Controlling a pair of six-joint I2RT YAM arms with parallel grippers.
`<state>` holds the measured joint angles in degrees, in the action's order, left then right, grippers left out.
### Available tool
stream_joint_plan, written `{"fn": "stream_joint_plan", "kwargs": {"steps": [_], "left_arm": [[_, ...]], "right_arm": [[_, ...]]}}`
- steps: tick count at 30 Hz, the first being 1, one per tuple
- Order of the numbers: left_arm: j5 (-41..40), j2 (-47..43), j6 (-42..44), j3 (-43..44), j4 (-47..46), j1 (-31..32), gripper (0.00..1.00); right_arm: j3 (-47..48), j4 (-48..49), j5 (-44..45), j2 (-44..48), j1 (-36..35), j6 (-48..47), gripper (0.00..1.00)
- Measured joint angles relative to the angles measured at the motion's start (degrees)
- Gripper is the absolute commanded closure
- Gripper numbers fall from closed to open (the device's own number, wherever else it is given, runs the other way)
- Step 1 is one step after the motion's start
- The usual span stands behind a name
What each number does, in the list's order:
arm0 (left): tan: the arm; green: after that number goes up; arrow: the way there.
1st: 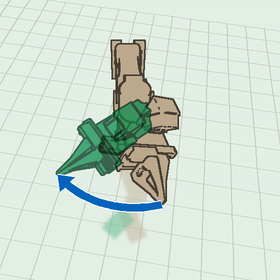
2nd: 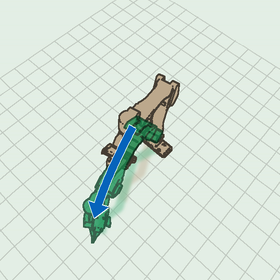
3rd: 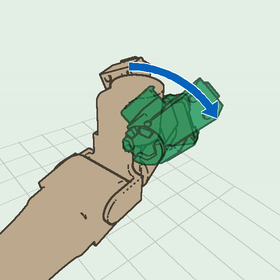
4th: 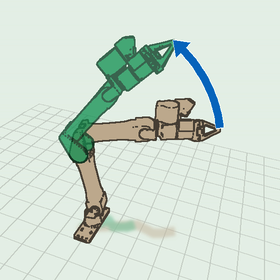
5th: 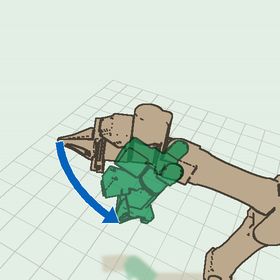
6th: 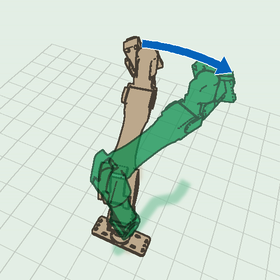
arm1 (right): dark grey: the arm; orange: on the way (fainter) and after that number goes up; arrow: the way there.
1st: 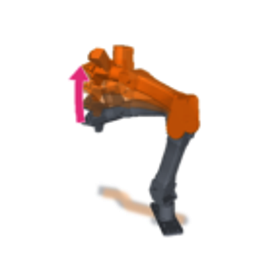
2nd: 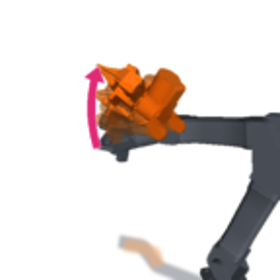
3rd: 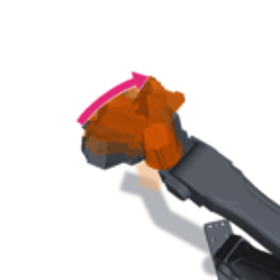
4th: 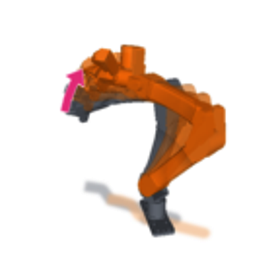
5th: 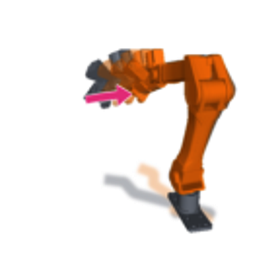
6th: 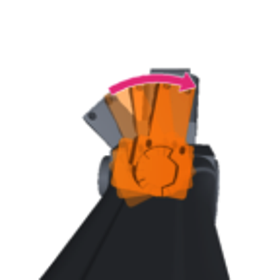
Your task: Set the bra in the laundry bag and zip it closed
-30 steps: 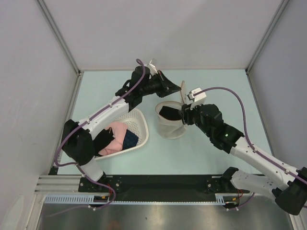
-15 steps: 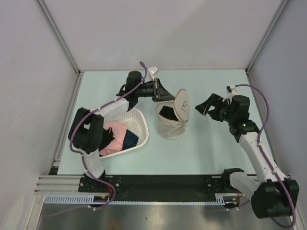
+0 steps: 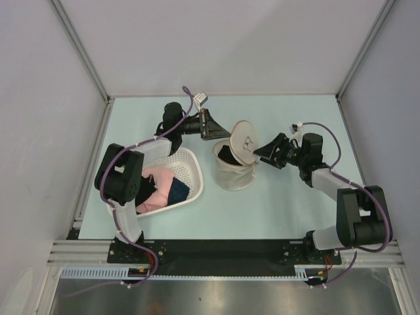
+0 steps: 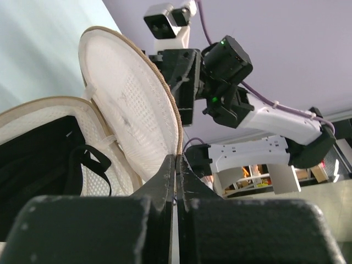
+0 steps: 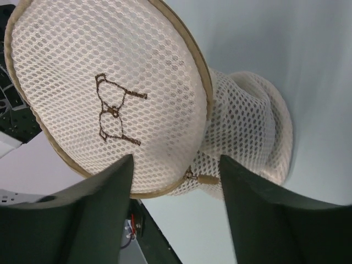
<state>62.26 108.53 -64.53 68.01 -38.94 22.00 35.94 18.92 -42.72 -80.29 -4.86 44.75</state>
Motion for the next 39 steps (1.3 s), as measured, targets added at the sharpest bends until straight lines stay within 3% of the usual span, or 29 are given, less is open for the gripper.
{"fn": "stream_joint_plan", "kwargs": {"steps": [10, 14, 16, 20, 21, 22, 24, 26, 30, 35, 39], "left_arm": [[1.4, 0.0, -1.6, -1.1, -3.1, 0.0, 1.00], [1.5, 0.0, -1.4, -1.9, -3.1, 0.0, 1.00], [1.5, -0.1, -0.5, -1.9, -1.5, 0.0, 0.97], [-0.8, -0.8, 9.9, 1.0, 13.6, -0.6, 0.87], [-4.4, -0.8, 15.5, 4.4, 22.9, -0.8, 0.80], [-5.6, -0.8, 16.9, 5.3, 24.8, -1.0, 0.75], [-12.3, -0.8, 24.6, 10.6, 37.3, -1.0, 0.59], [-20.3, -1.1, 30.2, 14.6, 45.9, -0.7, 0.51], [-36.2, -5.5, 36.5, 15.2, 56.2, 0.8, 0.44], [-57.0, -18.5, 40.2, 8.7, 59.4, 7.7, 0.29], [-68.9, -32.8, 41.2, -0.3, 54.8, 17.8, 0.27]], "right_arm": [[-1.4, 13.9, -1.8, -7.2, -1.1, 4.7, 0.48], [-1.4, 16.7, -2.6, -9.0, -1.4, 5.4, 0.73], [-1.4, 17.6, -2.8, -9.3, -1.5, 5.7, 0.81], [-1.4, 18.2, -2.7, -9.7, -1.2, 6.8, 0.96], [-1.4, 18.2, -2.7, -9.7, -1.1, 7.3, 0.99], [-1.4, 18.3, -2.6, -9.7, -1.1, 7.9, 1.00], [-1.4, 18.2, -2.8, -9.5, -1.3, 9.3, 1.00], [-1.4, 17.8, -2.8, -9.0, -1.7, 10.4, 1.00], [-1.4, 13.0, -1.6, -6.5, -2.2, 11.9, 1.00], [-0.7, 2.3, 3.6, 0.2, -2.6, 12.3, 1.00], [1.3, -5.3, 8.0, 4.9, -3.6, 13.1, 1.00]]}}
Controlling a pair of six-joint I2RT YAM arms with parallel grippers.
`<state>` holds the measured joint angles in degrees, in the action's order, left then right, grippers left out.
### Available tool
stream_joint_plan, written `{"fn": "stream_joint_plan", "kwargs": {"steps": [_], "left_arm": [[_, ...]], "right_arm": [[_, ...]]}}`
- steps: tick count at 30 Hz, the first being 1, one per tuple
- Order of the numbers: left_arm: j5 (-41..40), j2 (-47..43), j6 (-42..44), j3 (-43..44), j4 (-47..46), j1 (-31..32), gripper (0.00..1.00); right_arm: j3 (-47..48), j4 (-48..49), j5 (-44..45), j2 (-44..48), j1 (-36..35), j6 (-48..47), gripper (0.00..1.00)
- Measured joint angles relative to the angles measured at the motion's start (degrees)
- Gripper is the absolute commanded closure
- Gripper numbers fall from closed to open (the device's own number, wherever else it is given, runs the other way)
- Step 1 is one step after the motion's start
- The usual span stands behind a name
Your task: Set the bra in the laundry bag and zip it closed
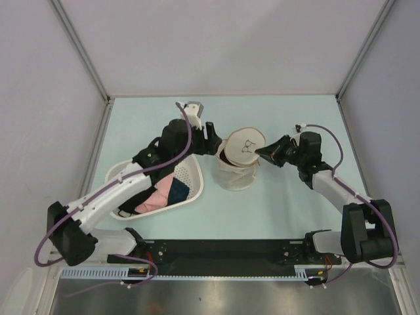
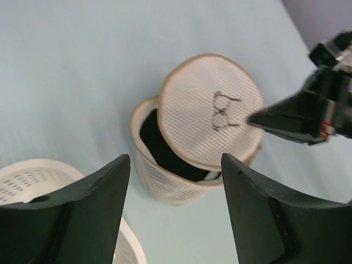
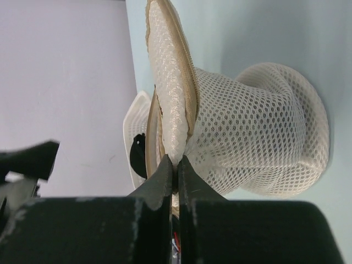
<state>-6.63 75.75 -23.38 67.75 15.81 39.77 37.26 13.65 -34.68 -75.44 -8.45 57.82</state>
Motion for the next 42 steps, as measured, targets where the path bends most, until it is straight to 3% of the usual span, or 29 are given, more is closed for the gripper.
{"fn": "stream_joint_plan", "kwargs": {"steps": [4, 10, 16, 23, 27, 32, 39, 42], "left_arm": [[-6.3, -6.2, 0.5, -7.3, -6.6, 7.9, 0.27], [-9.6, -2.0, 1.1, -12.1, -10.7, 15.5, 0.30], [-11.0, -1.1, 2.1, -14.4, -16.8, 18.7, 0.44], [-9.6, -1.1, 2.4, -17.0, -23.1, 18.9, 0.38], [-7.9, 0.6, 2.3, -16.9, -25.1, 19.2, 0.54], [-5.6, 3.7, 2.3, -16.5, -27.5, 21.0, 0.64], [-3.3, 6.6, 4.9, -16.3, -34.5, 24.7, 0.52], [-2.7, 8.7, 6.1, -15.9, -37.0, 25.6, 0.55]], "right_arm": [[0.9, -6.0, 4.6, 3.9, -0.9, 2.4, 1.00], [2.1, -14.4, 10.4, 7.9, -1.7, 5.6, 1.00], [2.7, -18.8, 12.0, 9.5, -1.9, 9.1, 1.00], [2.8, -22.6, 13.3, 12.5, -1.9, 14.1, 1.00], [3.3, -24.0, 14.2, 14.4, -2.0, 15.9, 1.00], [3.4, -25.3, 14.9, 15.6, -2.3, 18.4, 1.00], [4.0, -27.4, 17.4, 15.8, -4.3, 22.1, 1.00], [4.8, -28.0, 18.4, 15.8, -5.3, 23.6, 1.00]]}}
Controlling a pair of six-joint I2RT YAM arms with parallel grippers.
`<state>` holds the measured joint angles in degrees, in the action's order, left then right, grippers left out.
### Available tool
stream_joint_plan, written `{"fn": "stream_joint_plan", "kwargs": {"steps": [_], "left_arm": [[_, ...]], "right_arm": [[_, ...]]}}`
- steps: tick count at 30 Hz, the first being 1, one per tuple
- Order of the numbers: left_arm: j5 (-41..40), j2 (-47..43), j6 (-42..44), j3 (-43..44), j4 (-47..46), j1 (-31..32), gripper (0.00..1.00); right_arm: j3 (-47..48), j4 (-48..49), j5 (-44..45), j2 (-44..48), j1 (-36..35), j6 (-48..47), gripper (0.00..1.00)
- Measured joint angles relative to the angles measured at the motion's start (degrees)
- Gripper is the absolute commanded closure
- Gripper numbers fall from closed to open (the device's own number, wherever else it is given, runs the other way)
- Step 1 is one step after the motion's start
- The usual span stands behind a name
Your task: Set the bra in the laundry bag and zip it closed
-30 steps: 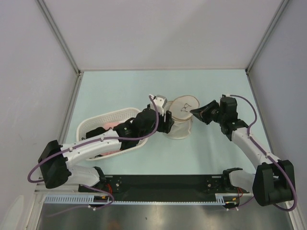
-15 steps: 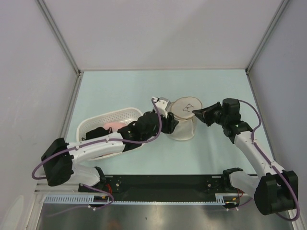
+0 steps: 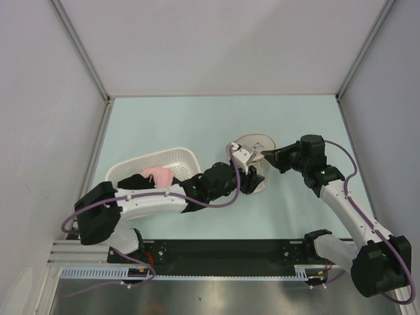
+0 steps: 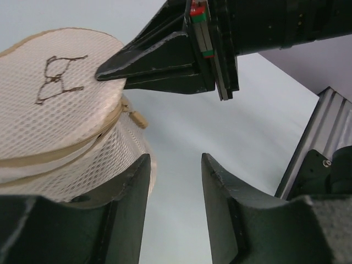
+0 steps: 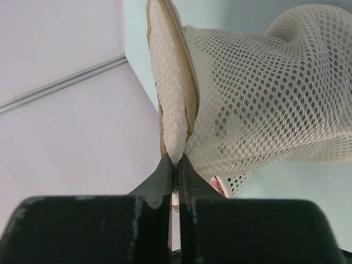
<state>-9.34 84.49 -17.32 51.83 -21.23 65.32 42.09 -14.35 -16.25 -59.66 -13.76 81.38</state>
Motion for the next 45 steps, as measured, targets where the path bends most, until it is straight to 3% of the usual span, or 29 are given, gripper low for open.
{"fn": "stream_joint_plan", "kwargs": {"steps": [8, 13, 25, 27, 36, 45], "left_arm": [[-4.1, 9.7, 1.3, 5.2, -1.6, 0.7, 0.66], [-9.4, 10.7, 1.1, 7.3, -1.3, 1.1, 0.65], [-16.5, 13.7, 0.8, 13.6, 4.8, 1.4, 0.89], [-17.7, 14.0, 0.9, 14.1, 6.1, 1.4, 0.99], [-20.2, 14.3, 1.0, 16.2, 10.1, 1.4, 1.00], [-11.5, 5.1, 1.4, 7.3, 13.5, -5.0, 1.00]], "right_arm": [[0.7, -0.9, 2.9, 0.0, -1.9, 2.6, 1.00], [0.7, -1.7, 4.2, 0.4, -1.9, 2.6, 1.00], [0.7, -2.2, 7.2, 2.4, -3.1, 2.6, 1.00], [0.7, -2.6, 7.5, 3.0, -3.5, 2.7, 1.00], [0.7, -4.3, 9.0, 6.2, -4.4, 1.3, 1.00], [-0.9, -1.8, 2.4, 6.4, 0.3, -10.6, 1.00]]}}
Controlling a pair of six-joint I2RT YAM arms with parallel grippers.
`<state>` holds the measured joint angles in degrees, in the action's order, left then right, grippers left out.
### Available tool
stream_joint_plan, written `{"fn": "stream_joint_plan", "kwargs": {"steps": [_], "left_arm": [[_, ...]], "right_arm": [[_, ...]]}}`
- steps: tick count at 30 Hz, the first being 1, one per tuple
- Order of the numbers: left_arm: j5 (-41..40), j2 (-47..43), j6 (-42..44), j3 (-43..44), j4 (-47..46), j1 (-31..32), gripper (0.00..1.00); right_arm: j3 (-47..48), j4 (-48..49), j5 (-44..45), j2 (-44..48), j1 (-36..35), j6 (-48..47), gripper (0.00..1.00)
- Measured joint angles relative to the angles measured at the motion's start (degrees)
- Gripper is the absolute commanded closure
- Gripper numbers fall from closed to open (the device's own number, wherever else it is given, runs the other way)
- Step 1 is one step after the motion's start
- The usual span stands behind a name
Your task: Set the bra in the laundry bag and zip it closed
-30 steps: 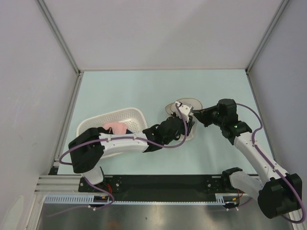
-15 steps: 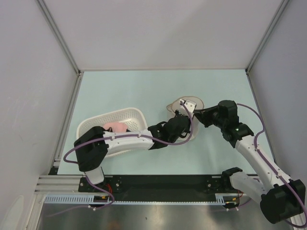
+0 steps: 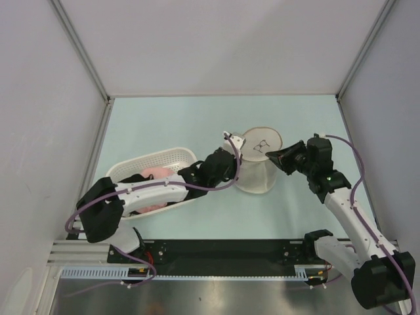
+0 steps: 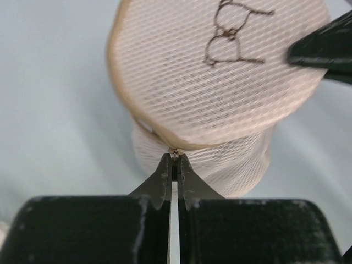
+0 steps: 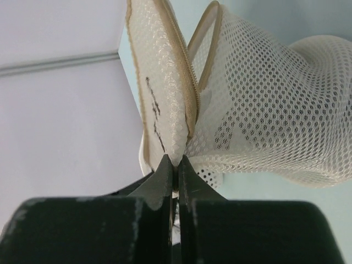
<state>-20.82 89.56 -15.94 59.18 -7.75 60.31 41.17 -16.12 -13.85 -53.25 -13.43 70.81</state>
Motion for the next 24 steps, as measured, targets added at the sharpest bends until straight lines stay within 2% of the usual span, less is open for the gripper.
{"fn": "stream_joint_plan", "kwargs": {"steps": [4, 12, 16, 19, 20, 23, 24], "left_arm": [[5.1, -4.3, 0.1, -4.3, 1.5, -2.9, 1.00], [19.2, -8.2, 0.0, -10.0, -2.2, -3.0, 1.00], [24.3, -8.2, -0.7, -10.5, -4.3, -3.3, 1.00], [25.9, -8.2, -2.6, -11.4, -7.0, -3.3, 1.00], [26.0, -8.2, -3.5, -11.5, -7.9, -3.4, 1.00], [26.5, -8.2, -6.1, -11.9, -9.6, -3.4, 1.00], [26.6, -8.2, -6.8, -12.1, -9.9, -3.4, 1.00]], "right_arm": [[0.0, 1.4, -5.5, -2.7, 3.1, -6.3, 1.00], [0.7, 2.0, -12.0, -5.6, 5.4, -10.7, 1.00], [6.6, 0.9, -16.2, -14.2, 5.9, -16.1, 0.90], [14.3, -2.0, -19.0, -22.0, 5.6, -21.7, 0.73], [16.3, -2.5, -19.5, -23.9, 5.3, -23.2, 0.58], [22.5, -4.3, -18.8, -29.1, 4.6, -29.0, 0.31], [24.2, -5.5, -17.8, -30.0, 4.3, -31.0, 0.26]]}}
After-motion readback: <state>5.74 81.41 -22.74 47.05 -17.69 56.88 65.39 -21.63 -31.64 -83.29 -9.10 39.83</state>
